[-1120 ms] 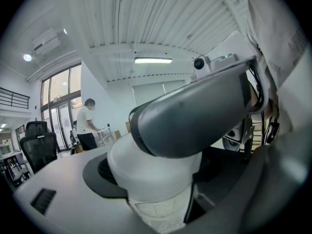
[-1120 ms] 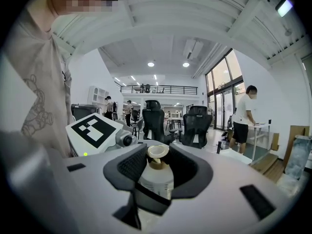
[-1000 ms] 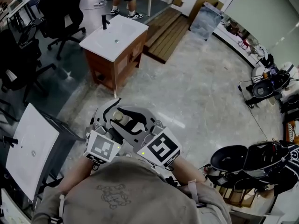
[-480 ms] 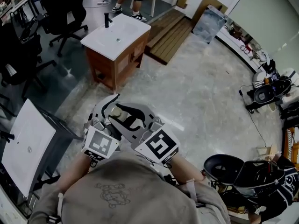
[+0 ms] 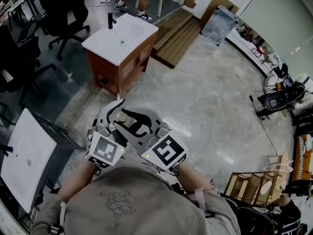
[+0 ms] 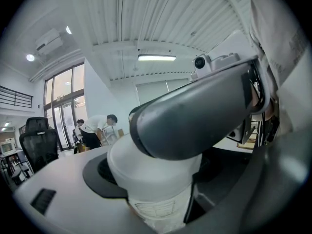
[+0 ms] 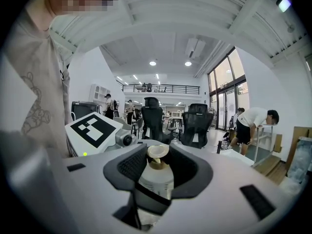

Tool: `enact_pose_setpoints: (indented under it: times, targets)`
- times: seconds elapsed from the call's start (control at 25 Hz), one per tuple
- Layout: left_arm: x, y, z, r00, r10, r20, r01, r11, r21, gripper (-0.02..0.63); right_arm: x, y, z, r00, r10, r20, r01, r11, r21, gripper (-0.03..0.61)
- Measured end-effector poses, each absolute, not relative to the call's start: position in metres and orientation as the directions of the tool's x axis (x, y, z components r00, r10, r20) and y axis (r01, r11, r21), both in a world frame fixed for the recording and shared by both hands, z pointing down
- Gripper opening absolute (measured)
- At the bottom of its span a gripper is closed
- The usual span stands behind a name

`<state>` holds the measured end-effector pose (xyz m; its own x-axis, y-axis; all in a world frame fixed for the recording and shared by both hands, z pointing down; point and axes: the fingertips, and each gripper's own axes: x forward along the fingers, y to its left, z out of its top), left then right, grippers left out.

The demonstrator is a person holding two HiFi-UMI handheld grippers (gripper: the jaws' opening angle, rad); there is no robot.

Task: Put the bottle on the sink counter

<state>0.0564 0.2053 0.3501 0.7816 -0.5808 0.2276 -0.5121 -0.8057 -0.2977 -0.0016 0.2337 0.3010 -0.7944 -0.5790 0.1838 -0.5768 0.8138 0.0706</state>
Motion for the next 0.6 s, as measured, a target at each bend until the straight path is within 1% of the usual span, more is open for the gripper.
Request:
enact_pose_setpoints:
  times: [0.6]
  targets:
    - [0.036,0.099,0.374,0.776,-0.576,0.257,-0.518,-0.814,-0.262,0.341,-0.022,0.125,0.323,-0.798,-0.563,0.217,-0.570,0.821,0.033,0.144]
